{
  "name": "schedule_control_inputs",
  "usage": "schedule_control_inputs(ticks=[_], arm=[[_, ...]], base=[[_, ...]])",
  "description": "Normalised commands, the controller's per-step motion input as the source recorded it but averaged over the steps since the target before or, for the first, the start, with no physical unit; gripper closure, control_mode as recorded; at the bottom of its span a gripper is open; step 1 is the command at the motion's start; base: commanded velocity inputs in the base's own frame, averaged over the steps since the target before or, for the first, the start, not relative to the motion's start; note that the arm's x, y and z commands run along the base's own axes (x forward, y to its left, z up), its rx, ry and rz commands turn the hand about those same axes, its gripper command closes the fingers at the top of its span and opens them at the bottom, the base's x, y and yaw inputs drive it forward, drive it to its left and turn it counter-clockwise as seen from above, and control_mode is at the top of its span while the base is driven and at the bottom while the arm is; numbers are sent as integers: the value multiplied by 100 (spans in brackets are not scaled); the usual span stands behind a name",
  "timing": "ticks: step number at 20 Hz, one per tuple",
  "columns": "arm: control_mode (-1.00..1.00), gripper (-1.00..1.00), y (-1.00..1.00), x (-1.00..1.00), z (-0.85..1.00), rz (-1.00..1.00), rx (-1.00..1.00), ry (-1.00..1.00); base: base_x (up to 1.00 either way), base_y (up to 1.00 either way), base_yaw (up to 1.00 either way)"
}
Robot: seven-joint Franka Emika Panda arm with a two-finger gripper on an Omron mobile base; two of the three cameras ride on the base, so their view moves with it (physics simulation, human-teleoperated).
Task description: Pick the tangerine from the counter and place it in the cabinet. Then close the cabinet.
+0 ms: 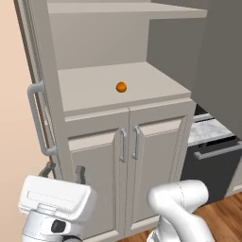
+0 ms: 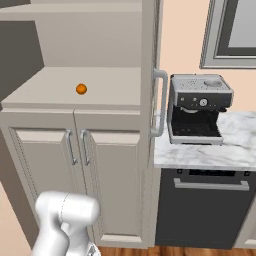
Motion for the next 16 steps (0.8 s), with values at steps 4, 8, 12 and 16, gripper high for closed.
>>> schedule_control_inputs(ticks=[4,8,12,16], arm=[[-100,-100,20,71,-19,-8,-2,-2],[-100,-100,47,60,-37,-7,-8,-7],[-100,-100,26,64,-23,-8,-3,-5],[-100,-100,-18,63,0,-8,3,-5]], base=[[0,0,0],[0,0,0],[0,0,0],[0,0,0]])
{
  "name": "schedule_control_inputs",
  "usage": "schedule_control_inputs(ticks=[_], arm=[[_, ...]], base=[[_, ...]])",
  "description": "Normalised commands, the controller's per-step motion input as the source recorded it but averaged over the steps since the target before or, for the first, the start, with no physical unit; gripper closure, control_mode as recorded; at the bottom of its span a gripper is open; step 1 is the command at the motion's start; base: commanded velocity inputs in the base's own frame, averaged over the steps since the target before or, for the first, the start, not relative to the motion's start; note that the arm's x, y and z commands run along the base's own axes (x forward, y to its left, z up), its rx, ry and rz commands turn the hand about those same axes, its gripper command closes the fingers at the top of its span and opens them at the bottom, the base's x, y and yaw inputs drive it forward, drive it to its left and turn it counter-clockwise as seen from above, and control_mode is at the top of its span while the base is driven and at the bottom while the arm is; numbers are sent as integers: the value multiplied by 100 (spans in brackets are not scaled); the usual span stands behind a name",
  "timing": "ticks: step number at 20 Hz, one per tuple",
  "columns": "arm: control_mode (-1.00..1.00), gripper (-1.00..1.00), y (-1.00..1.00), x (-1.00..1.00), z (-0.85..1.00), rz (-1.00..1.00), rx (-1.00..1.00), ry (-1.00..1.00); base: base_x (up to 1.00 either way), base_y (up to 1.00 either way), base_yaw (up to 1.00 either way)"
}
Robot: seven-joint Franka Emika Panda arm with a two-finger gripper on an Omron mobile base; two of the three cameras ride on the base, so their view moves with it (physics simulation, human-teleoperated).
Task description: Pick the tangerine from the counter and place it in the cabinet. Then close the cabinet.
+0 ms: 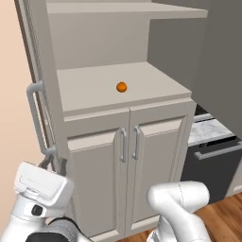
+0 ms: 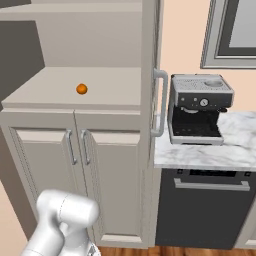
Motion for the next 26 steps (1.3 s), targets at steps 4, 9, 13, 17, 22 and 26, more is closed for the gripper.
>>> schedule_control_inputs(ticks=[4,9,13,17,22,26], arm=[[-100,-100,-73,58,0,-5,17,0],[-100,-100,-100,74,0,-2,29,1],[-100,-100,-100,87,0,0,34,5],[-100,-100,-100,100,3,0,37,11],[-100,-100,-98,100,6,0,31,14],[-100,-100,-83,100,5,3,25,8]], base=[[0,0,0],[0,0,0],[0,0,0],[0,0,0],[0,0,0],[0,0,0]])
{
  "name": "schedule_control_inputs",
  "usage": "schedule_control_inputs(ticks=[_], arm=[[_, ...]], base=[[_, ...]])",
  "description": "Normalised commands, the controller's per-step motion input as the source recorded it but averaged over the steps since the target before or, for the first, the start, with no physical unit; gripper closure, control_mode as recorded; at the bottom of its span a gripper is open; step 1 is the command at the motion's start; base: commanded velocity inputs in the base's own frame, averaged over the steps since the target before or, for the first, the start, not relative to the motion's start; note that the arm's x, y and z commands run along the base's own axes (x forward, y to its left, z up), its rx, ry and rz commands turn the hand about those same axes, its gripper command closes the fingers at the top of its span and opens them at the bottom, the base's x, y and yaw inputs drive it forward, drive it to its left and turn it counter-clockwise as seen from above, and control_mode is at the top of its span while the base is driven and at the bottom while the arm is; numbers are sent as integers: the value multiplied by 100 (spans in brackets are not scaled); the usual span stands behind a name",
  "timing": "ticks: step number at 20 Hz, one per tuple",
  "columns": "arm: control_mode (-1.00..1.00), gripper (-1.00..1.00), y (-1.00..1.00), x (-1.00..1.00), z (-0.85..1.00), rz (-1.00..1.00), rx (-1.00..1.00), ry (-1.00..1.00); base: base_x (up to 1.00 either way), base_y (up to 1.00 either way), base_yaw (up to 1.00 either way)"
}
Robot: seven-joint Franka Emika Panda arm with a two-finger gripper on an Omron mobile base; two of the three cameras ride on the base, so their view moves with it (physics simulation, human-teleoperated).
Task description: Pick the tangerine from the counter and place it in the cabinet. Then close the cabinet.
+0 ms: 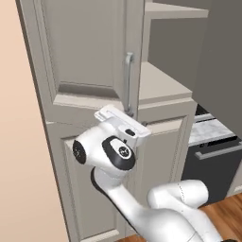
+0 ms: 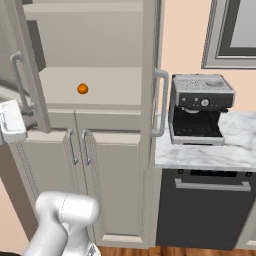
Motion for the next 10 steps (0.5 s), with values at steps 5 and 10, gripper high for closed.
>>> schedule_control_inputs(ticks=[5,10], arm=[[-100,-100,-76,100,3,11,24,5],[-100,-100,-61,100,0,20,17,3]], base=[[0,0,0],[0,0,0]])
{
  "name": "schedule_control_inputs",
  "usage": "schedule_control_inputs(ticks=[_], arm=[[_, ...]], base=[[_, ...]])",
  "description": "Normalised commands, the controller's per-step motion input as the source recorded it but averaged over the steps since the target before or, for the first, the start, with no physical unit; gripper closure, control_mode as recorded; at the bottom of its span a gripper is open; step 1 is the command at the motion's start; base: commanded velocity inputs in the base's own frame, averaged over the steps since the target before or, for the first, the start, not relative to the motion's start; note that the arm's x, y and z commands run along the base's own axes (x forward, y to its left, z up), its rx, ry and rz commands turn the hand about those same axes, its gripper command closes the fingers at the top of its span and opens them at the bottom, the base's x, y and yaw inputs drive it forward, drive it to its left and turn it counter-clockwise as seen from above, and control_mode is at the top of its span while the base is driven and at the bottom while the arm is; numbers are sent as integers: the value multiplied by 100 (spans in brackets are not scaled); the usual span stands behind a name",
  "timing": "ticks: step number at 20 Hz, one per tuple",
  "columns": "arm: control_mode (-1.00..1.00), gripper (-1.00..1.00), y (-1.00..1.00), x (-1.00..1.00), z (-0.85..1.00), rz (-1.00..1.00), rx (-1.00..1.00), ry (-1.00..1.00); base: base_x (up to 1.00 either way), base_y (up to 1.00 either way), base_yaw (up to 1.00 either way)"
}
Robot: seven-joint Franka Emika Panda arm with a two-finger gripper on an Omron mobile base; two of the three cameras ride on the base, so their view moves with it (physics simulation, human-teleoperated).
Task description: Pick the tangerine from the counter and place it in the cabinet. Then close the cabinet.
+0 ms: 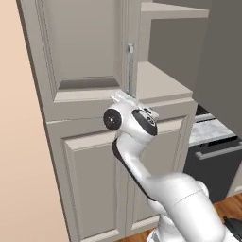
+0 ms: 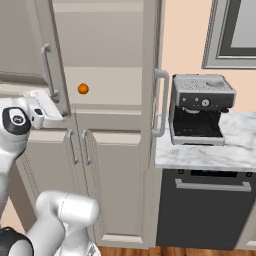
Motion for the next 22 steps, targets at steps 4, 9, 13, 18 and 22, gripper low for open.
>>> schedule_control_inputs(ticks=[4,9,13,18,22], arm=[[-100,-100,-50,100,0,20,11,0],[-100,-100,-45,100,0,20,10,0],[-100,-100,-35,100,0,15,7,0],[-100,-100,-21,64,0,9,6,2],[-100,-100,-1,-90,-11,0,3,5]], base=[[0,0,0],[0,0,0],[0,0,0],[0,0,0],[0,0,0]])
